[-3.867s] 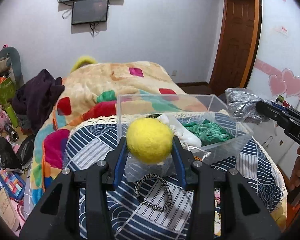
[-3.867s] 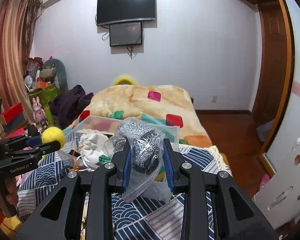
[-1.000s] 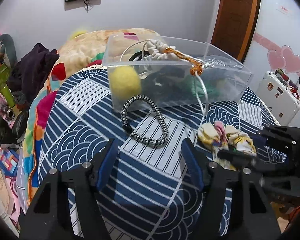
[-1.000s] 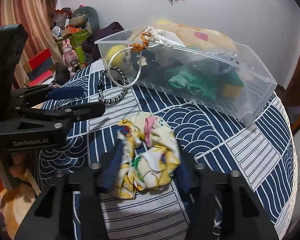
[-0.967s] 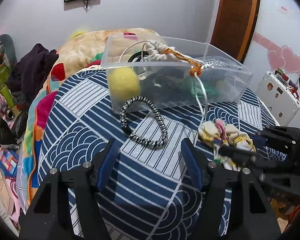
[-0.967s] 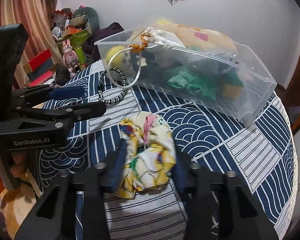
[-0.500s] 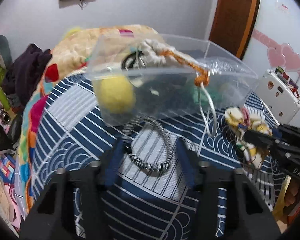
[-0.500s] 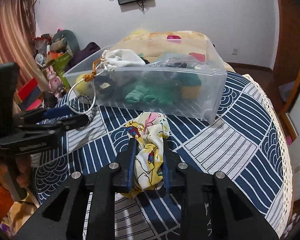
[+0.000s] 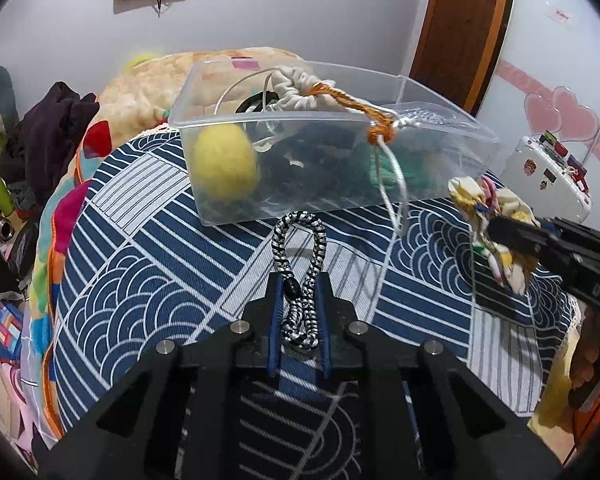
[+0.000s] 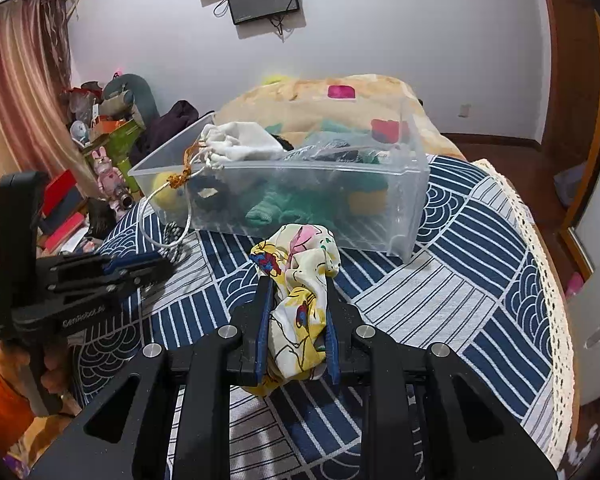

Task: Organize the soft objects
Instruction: 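Carry the hair tie and scrunchie over the clear box with both grippers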

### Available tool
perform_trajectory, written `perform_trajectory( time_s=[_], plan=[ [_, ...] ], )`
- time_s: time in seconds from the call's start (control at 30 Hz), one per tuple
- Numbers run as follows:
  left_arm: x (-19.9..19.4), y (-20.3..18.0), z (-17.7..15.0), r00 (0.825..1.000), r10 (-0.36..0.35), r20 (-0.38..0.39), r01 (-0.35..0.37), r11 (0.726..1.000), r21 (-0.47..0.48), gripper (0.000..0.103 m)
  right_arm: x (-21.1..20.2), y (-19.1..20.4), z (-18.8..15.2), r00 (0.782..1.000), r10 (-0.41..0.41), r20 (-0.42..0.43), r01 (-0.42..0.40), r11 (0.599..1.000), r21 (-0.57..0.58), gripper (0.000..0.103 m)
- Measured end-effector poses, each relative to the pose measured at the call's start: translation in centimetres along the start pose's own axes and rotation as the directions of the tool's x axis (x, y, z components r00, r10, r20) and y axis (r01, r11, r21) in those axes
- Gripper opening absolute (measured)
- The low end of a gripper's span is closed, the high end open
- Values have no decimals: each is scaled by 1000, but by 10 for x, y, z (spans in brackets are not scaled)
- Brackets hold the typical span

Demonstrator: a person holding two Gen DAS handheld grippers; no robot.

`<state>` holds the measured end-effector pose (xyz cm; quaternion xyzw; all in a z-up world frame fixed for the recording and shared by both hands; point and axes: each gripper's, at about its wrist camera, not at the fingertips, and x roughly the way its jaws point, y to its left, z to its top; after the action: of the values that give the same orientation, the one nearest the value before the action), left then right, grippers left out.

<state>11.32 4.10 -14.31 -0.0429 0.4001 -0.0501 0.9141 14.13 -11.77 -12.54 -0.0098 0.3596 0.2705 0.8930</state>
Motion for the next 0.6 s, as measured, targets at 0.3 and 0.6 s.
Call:
perform_trajectory(
  time_s=[0.3,0.6],
  plan=[
    [-41,-14,4,994,-3,109,-2,999,51,15,-11,-2,13,999,-7,41,7,1000,3,21],
    [-69,-13,37,972,-25,234,21,1000,20,15,-28,2,39,990,-16,140,20,1000,-24,21]
  ],
)
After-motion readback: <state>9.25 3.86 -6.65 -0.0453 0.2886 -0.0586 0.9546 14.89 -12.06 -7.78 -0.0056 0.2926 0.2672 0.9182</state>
